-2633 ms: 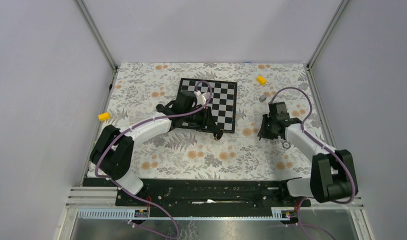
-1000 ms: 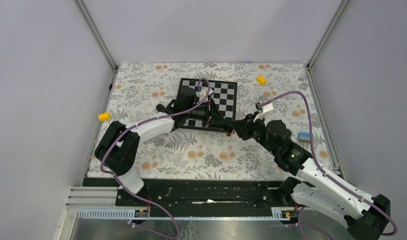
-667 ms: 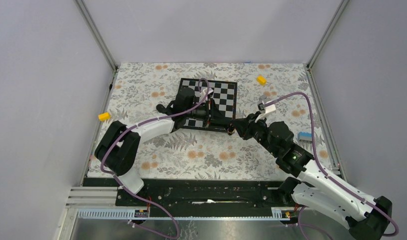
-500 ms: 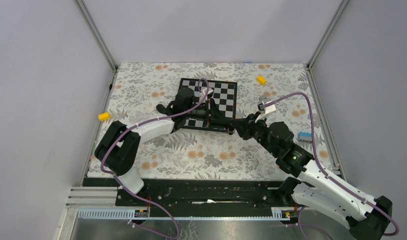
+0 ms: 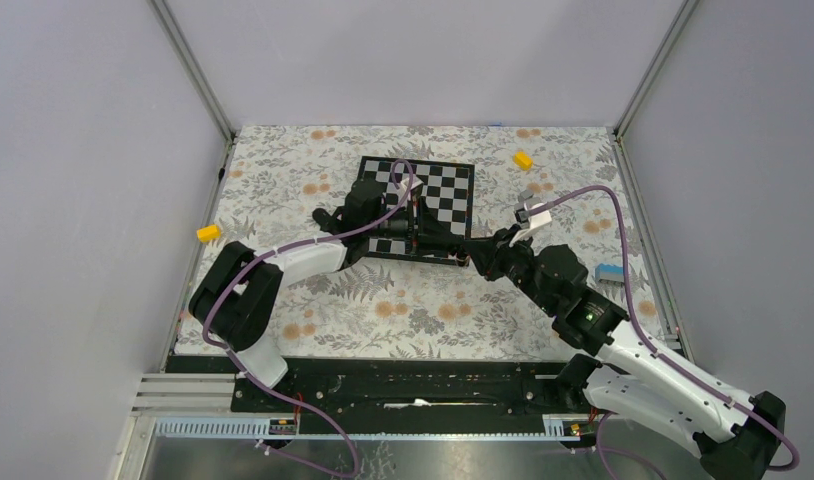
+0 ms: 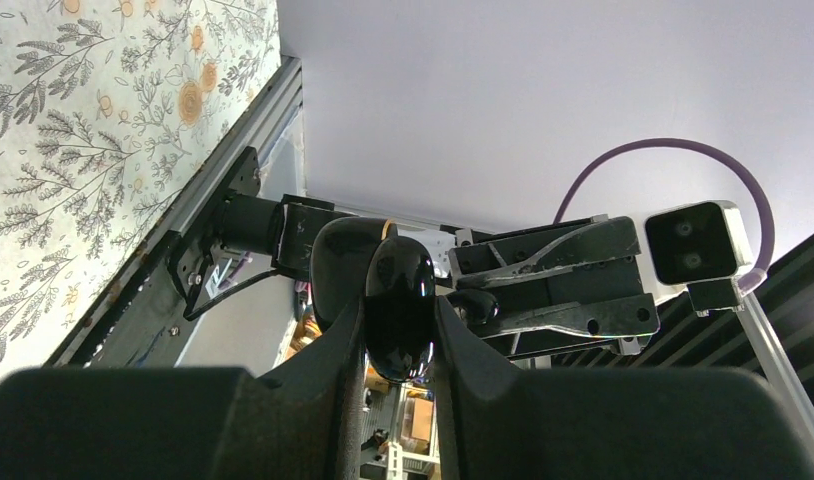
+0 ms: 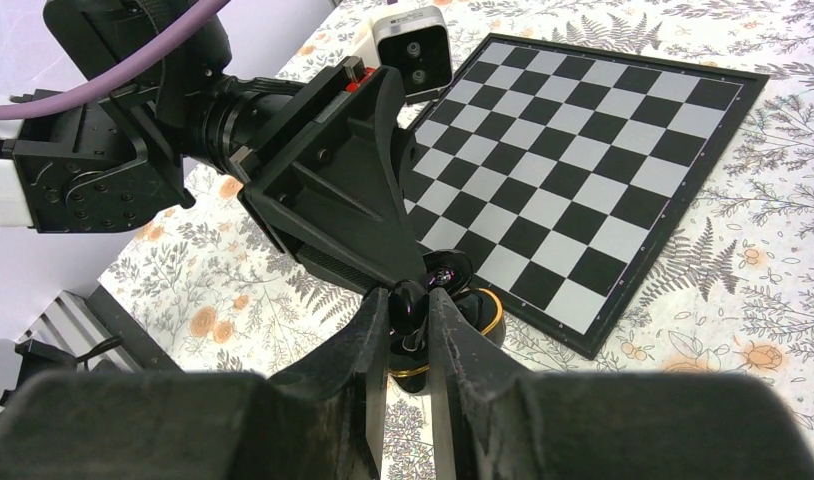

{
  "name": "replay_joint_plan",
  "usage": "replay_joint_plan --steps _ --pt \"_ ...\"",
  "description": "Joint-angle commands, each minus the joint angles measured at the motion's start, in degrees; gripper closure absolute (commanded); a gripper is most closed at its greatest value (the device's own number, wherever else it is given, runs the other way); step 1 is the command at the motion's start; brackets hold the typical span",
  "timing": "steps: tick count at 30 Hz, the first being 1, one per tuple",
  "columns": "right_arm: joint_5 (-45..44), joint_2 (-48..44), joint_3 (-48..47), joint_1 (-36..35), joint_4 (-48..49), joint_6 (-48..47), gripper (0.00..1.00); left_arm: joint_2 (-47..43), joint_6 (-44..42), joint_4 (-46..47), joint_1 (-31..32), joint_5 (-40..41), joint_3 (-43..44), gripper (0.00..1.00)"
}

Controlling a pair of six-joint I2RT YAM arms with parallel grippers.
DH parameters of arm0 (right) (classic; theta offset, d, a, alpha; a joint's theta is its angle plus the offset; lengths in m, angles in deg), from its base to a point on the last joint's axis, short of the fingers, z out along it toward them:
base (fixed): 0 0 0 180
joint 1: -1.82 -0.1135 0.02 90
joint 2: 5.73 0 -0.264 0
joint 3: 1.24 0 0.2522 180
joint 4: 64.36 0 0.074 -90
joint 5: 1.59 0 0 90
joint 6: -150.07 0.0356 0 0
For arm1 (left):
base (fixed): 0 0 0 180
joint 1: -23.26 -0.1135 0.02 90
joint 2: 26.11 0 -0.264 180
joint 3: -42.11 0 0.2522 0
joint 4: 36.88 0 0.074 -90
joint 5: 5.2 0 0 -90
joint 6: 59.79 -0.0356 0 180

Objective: Insert the wireless bluetooth earbuds into the charging case
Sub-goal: Insert the left earbud into the left side groove of the charging case.

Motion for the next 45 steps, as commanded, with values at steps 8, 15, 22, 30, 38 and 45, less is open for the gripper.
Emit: replay_joint_plan --steps 8,15,22,30,38,45 --pt "-1.8 1.2 -0.5 -1.6 4.7 -1.9 0.95 -0.3 4.9 7.6 -0.4 -1.2 -0.9 1.00" --pt "-2.8 0.6 -0.3 -2.4 3.4 -4.3 0.96 0.5 8.6 12.3 -0.6 -1.7 -2.7 1.00" --pt "-2.5 1.0 -0.2 -3.4 2.0 -6.6 0.95 1.2 12.2 17.3 -0.8 -2.1 -3.6 1.00" --pt "-3.1 1.6 0.2 -4.3 3.1 -9.3 0.98 1.9 13.9 19.2 -0.8 -2.8 -3.9 1.00" --pt "-2.3 2.3 0.0 -5.9 3.1 -10.4 1.00 2.9 15.1 20.4 -0.9 -3.0 -4.3 1.00" --pt "-5.4 2.2 0.1 -8.0 2.2 -12.3 1.00 3.8 19.0 25.5 -1.4 -2.3 -6.0 1.00"
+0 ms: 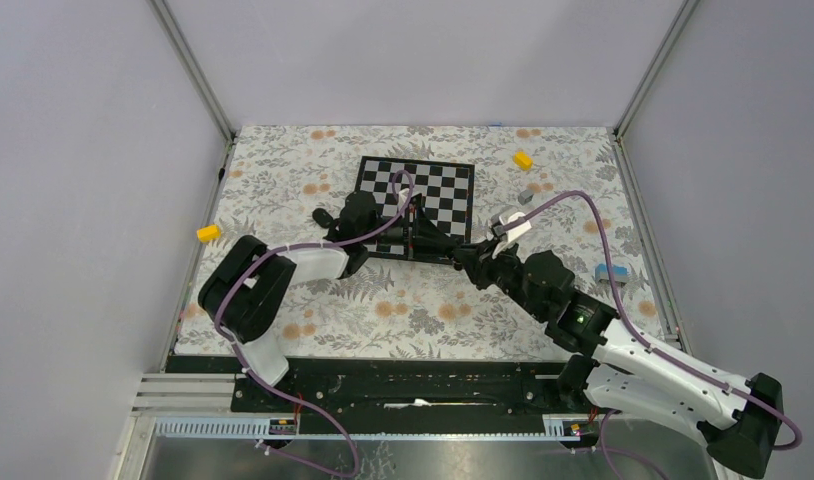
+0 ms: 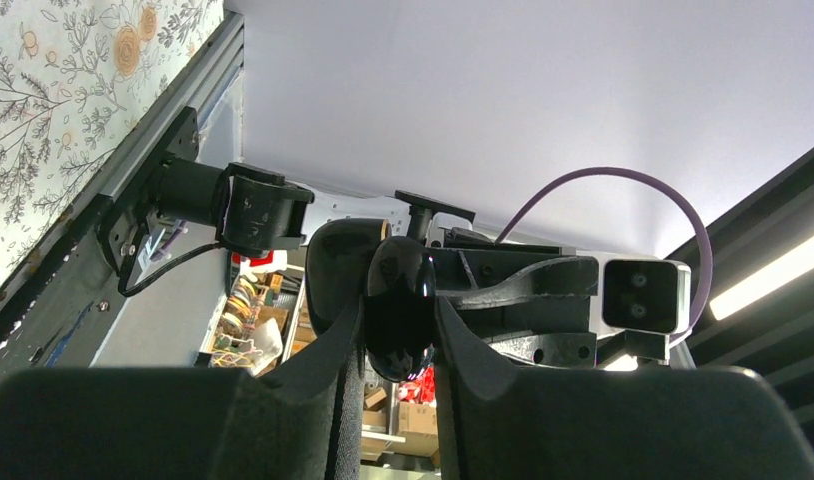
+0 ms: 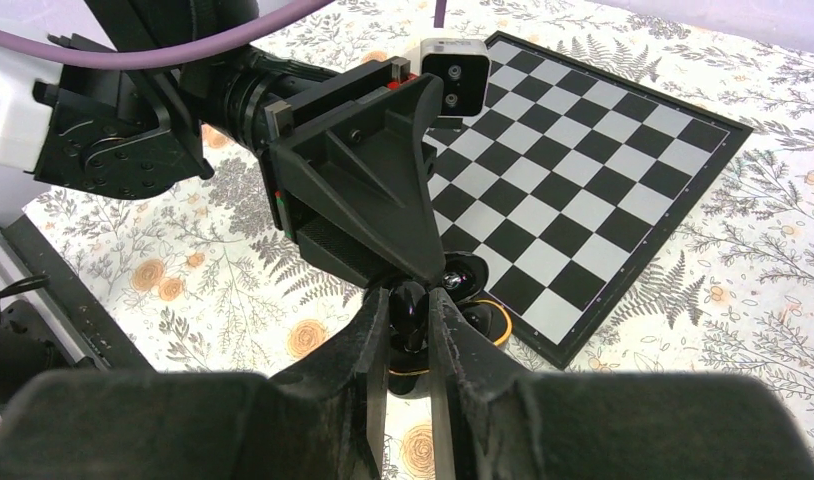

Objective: Insert the wireless bluetooth earbuds into the charging case
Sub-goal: Insert the left earbud into the left side groove of the charging case.

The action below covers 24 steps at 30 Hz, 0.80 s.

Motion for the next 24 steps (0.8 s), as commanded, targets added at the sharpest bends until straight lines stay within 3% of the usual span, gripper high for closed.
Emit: replay_joint_plan --steps 1,11,24 --pt "-2.7 0.0 -0.1 -2.1 0.6 -2.1 1.00 0.6 3.4 8.2 -0.7 0.6 -0.7 1.00" --pt "-7.2 -0.6 1.0 -4.4 0.4 -3.6 1.00 2.6 8.6 15.7 -1.3 1.5 -2.3 1.00" --pt "-7.8 -0.2 1.8 -5.2 0.6 -3.6 1.00 3.2 9.4 16.4 -2.2 2.0 -2.2 1.00"
